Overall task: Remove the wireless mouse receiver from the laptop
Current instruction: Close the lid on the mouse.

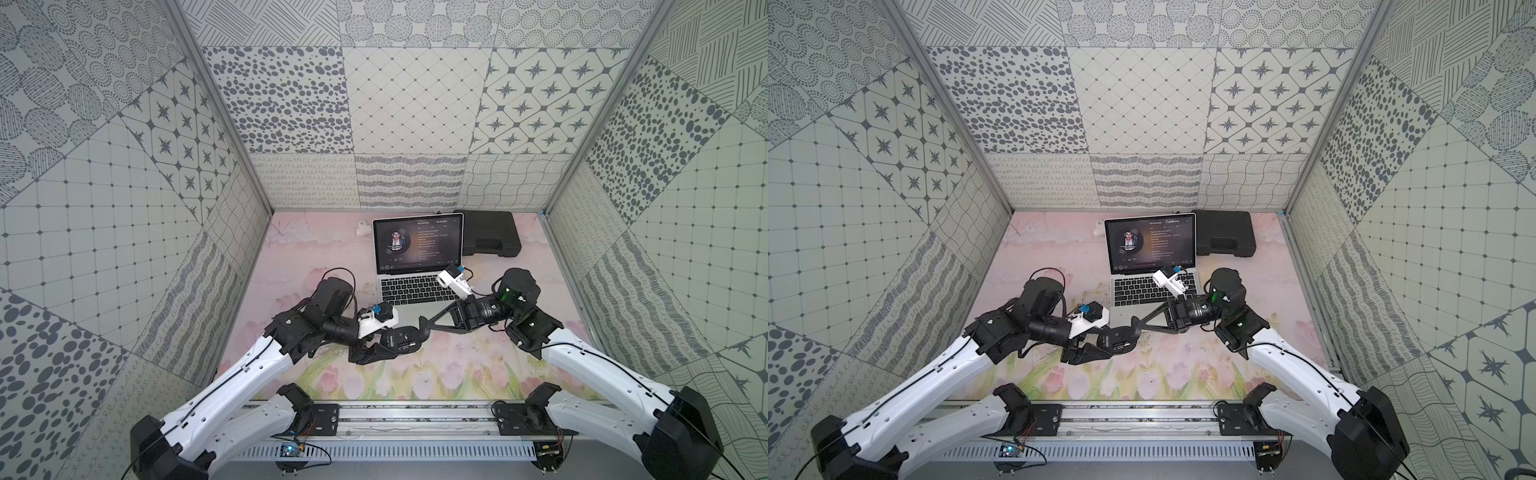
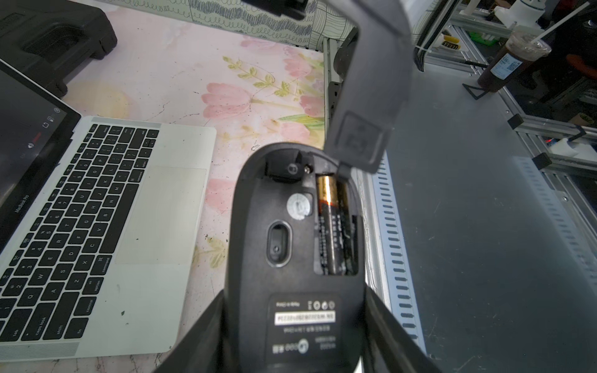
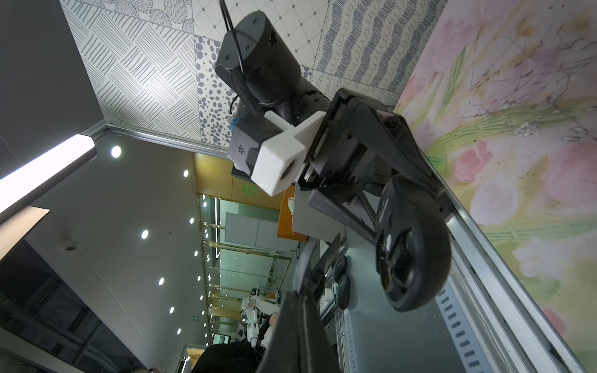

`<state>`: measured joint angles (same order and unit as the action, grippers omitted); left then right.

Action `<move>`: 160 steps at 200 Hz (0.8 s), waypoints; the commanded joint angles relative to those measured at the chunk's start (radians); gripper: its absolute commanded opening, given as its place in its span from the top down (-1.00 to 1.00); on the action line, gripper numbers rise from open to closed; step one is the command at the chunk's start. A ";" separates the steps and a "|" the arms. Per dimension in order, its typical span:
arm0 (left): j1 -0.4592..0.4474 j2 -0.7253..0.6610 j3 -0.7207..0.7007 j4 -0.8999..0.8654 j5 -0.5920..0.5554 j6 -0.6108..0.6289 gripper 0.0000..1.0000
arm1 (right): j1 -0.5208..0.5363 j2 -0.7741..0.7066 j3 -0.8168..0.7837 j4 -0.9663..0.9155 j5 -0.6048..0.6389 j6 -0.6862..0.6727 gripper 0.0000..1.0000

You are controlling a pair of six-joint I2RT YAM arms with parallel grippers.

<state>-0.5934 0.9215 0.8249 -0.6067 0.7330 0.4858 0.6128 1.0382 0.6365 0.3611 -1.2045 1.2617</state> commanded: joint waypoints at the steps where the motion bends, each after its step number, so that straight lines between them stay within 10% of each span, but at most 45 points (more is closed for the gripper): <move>1: 0.009 -0.011 -0.006 0.049 0.105 0.045 1.00 | 0.003 0.022 -0.028 0.102 0.020 0.007 1.00; 160: 0.079 0.014 0.007 0.092 0.115 -0.004 1.00 | 0.037 0.093 -0.049 0.192 0.018 0.041 1.00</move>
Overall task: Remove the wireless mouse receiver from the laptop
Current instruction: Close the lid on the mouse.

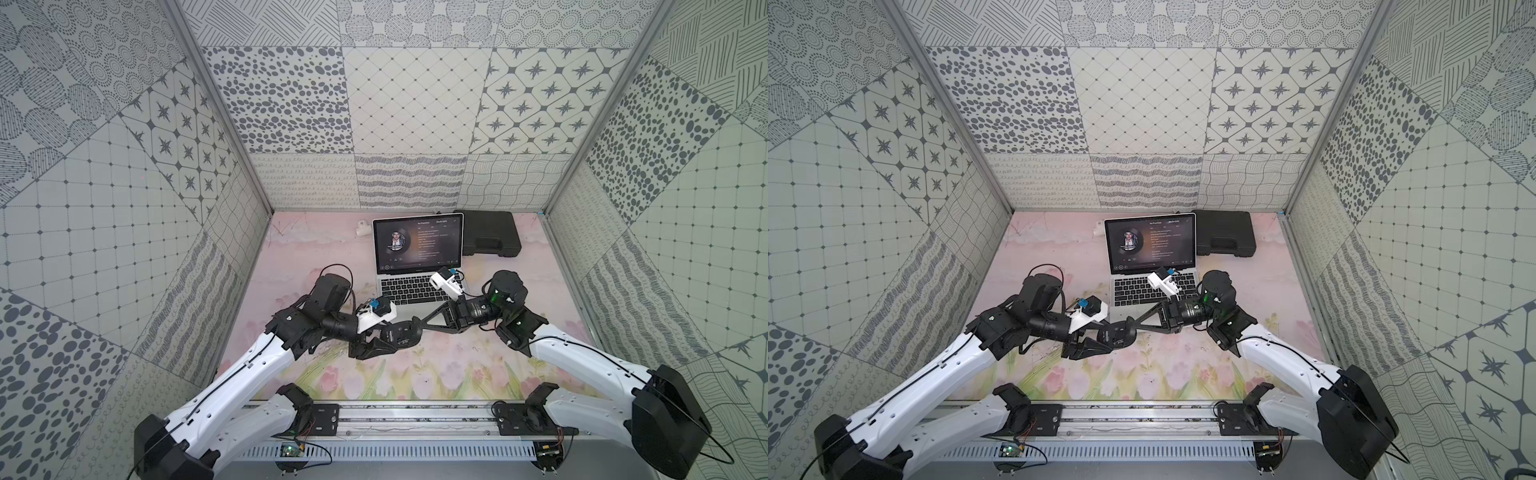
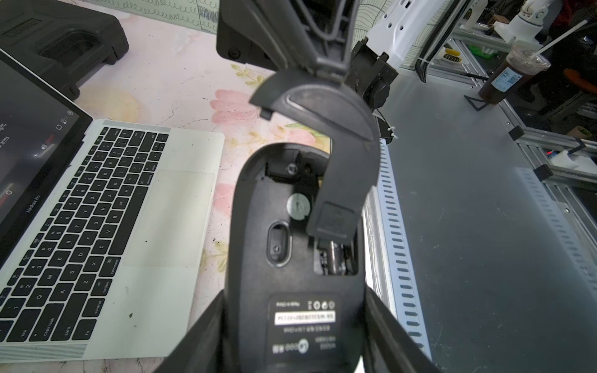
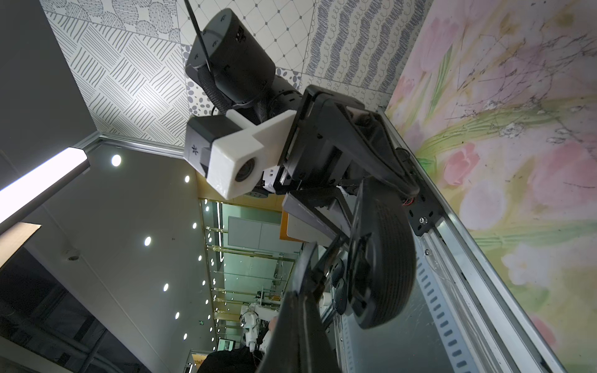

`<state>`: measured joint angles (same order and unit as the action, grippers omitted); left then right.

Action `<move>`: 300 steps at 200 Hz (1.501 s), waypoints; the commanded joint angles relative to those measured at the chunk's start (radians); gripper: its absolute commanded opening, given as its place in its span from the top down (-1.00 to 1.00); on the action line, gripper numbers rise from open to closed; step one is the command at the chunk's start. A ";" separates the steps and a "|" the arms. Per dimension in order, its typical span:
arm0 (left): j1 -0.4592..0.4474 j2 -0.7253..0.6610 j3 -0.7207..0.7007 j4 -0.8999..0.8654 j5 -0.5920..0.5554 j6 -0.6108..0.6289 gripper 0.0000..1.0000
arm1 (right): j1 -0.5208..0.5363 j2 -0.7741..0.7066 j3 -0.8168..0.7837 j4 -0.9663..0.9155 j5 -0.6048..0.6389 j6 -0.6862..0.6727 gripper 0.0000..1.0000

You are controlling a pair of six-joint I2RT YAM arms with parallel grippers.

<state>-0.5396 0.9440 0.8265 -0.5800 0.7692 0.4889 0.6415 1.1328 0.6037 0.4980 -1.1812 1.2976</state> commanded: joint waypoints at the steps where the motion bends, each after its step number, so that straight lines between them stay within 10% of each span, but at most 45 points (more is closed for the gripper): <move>1: 0.025 -0.008 0.005 0.065 0.078 -0.006 1.00 | 0.009 -0.002 -0.015 0.056 -0.006 0.006 1.00; 174: 0.037 -0.043 -0.007 0.072 0.150 0.005 1.00 | 0.008 0.030 0.006 0.004 -0.026 -0.023 1.00; 300: 0.036 -0.028 0.000 0.069 0.140 -0.005 1.00 | 0.006 0.009 0.049 -0.091 -0.020 -0.058 -0.44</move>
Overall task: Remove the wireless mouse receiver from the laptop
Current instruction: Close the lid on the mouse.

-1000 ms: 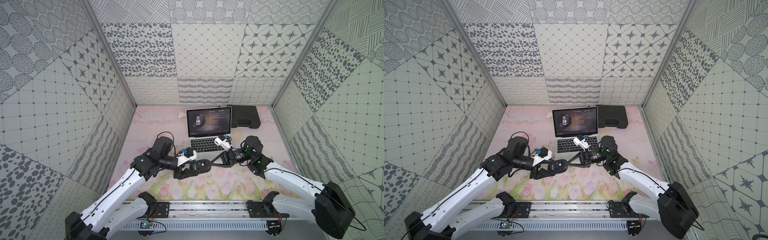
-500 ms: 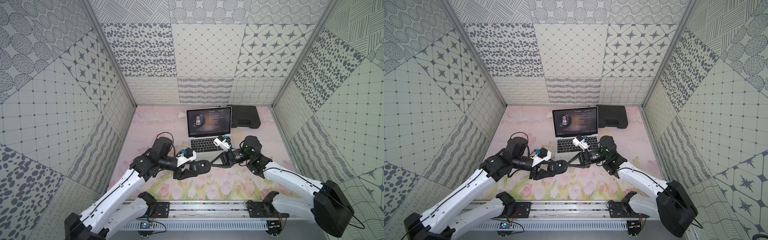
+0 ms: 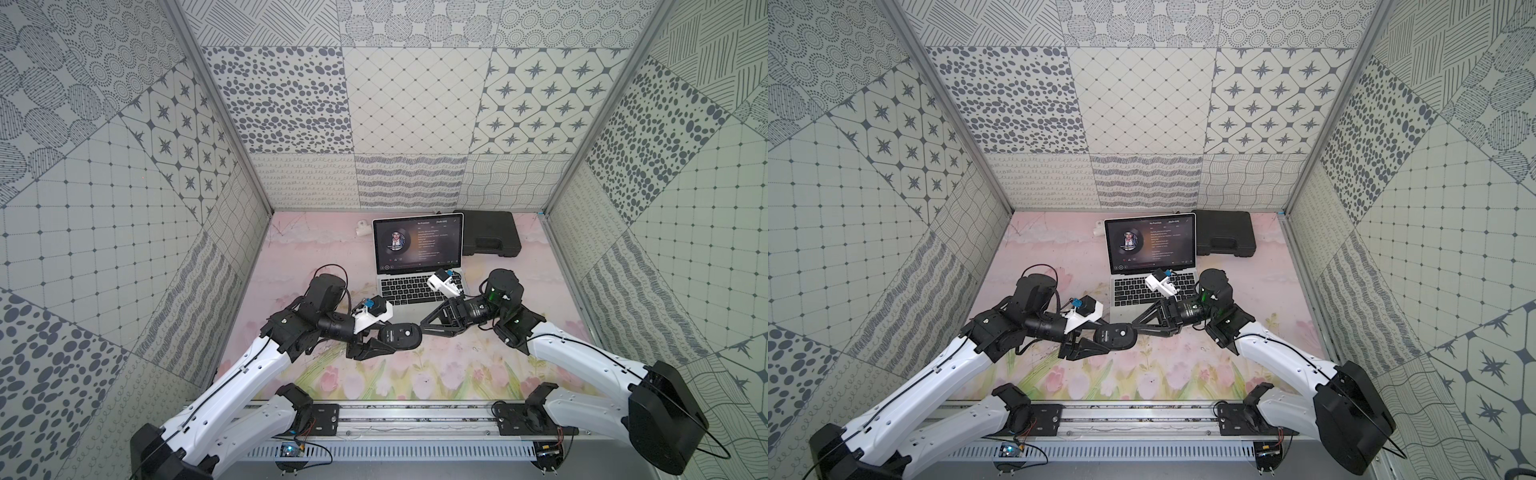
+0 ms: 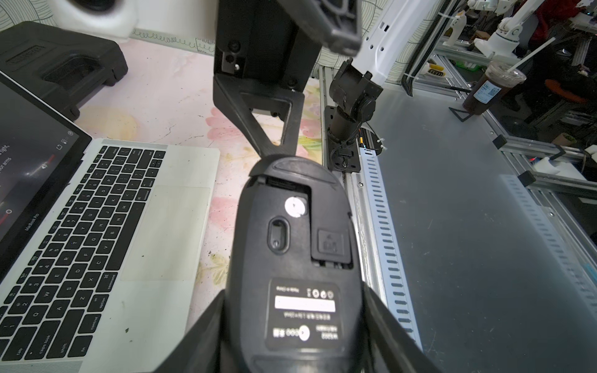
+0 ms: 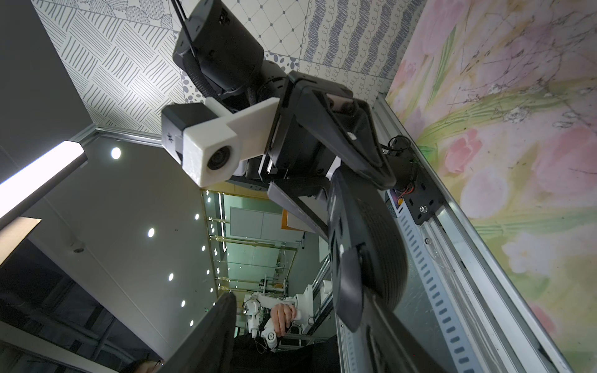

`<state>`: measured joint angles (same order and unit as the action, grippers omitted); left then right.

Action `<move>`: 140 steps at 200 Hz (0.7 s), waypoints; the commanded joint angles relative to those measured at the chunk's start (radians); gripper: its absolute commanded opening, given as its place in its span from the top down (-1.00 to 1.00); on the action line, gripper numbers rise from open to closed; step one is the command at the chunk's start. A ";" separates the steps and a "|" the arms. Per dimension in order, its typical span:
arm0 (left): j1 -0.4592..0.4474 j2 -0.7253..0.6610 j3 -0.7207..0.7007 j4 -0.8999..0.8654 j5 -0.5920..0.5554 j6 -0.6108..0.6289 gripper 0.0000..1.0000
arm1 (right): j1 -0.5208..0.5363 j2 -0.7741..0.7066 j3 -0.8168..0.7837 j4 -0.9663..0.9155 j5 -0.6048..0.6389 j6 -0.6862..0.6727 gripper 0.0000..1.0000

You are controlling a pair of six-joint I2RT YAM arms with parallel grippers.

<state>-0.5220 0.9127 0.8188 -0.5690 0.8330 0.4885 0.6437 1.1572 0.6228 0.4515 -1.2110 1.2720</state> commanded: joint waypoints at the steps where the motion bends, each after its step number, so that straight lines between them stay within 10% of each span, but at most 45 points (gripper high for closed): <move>1: 0.019 0.003 0.007 0.058 0.076 -0.005 1.00 | 0.004 -0.016 0.031 -0.046 0.010 -0.033 -0.44; 140: 0.018 0.023 0.015 0.038 0.041 -0.013 1.00 | -0.009 -0.046 0.116 -0.293 0.050 -0.153 -0.75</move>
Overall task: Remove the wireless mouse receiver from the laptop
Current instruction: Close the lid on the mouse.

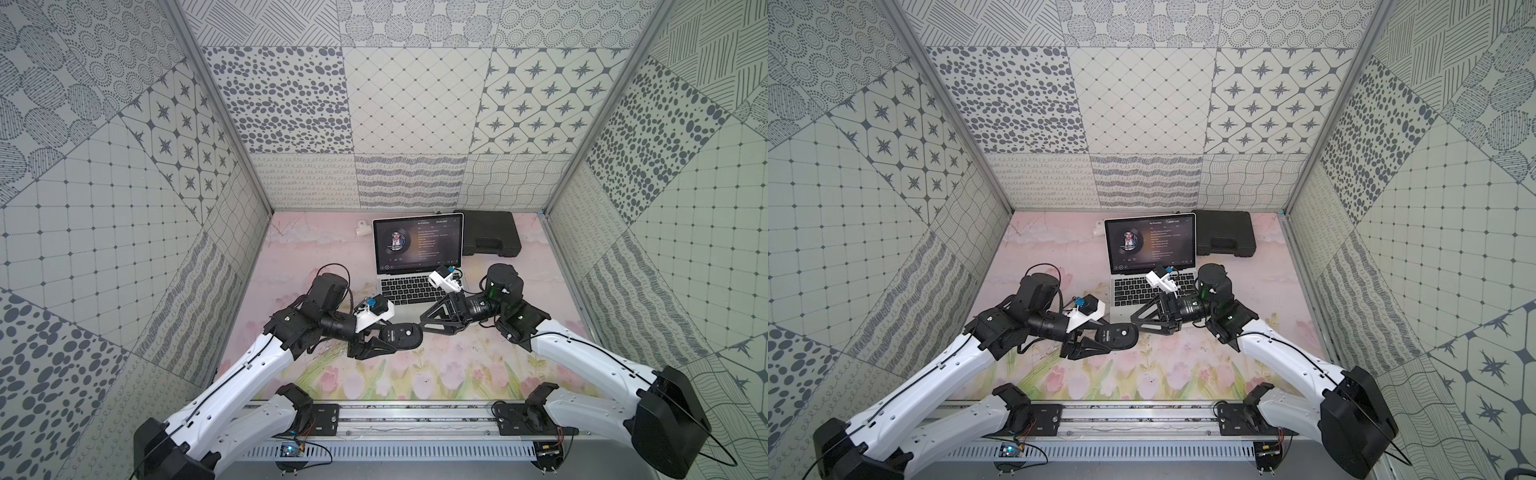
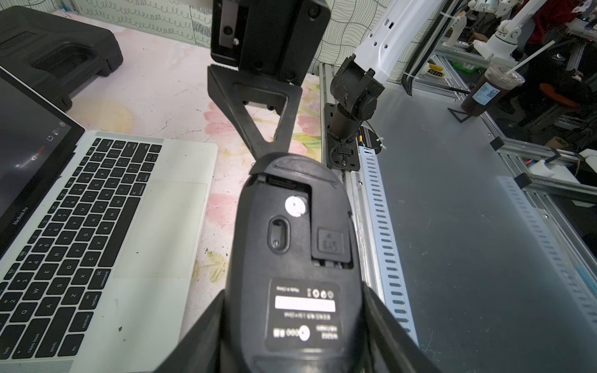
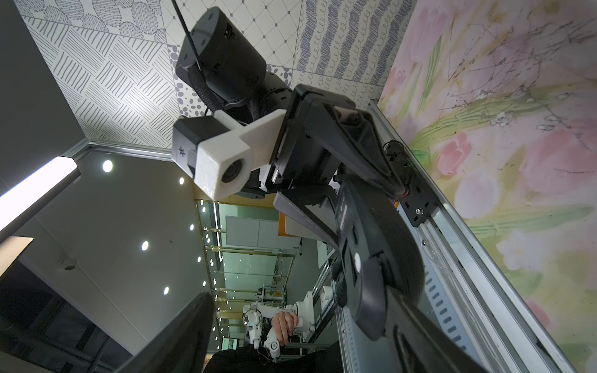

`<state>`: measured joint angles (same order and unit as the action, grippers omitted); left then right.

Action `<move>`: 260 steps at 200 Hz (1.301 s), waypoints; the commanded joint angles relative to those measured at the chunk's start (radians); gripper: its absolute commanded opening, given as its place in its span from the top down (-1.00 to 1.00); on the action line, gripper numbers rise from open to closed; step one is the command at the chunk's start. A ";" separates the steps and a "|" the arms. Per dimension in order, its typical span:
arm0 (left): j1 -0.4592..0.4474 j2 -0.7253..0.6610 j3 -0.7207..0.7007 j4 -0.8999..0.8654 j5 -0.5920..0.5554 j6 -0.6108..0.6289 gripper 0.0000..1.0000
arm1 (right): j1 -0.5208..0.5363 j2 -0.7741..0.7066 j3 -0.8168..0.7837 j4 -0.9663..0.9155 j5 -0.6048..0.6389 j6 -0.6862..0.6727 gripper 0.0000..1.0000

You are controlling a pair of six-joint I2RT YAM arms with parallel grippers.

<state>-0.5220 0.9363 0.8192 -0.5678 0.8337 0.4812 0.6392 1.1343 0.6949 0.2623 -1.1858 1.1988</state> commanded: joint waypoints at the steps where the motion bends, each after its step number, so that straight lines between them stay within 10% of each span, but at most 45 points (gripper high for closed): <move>1: 0.018 0.000 0.014 0.036 0.040 -0.006 1.00 | -0.005 -0.023 0.045 -0.108 0.026 -0.082 -0.76; 122: 0.018 -0.002 0.017 0.048 0.045 -0.023 1.00 | -0.033 -0.030 0.134 -0.480 0.133 -0.334 -0.94; 260: 0.019 0.011 0.018 0.066 0.073 -0.046 1.00 | 0.077 0.038 0.156 -0.555 0.236 -0.502 -0.50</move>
<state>-0.5220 0.9386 0.8219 -0.5426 0.8455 0.4442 0.7071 1.1561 0.8177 -0.3477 -0.9543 0.7021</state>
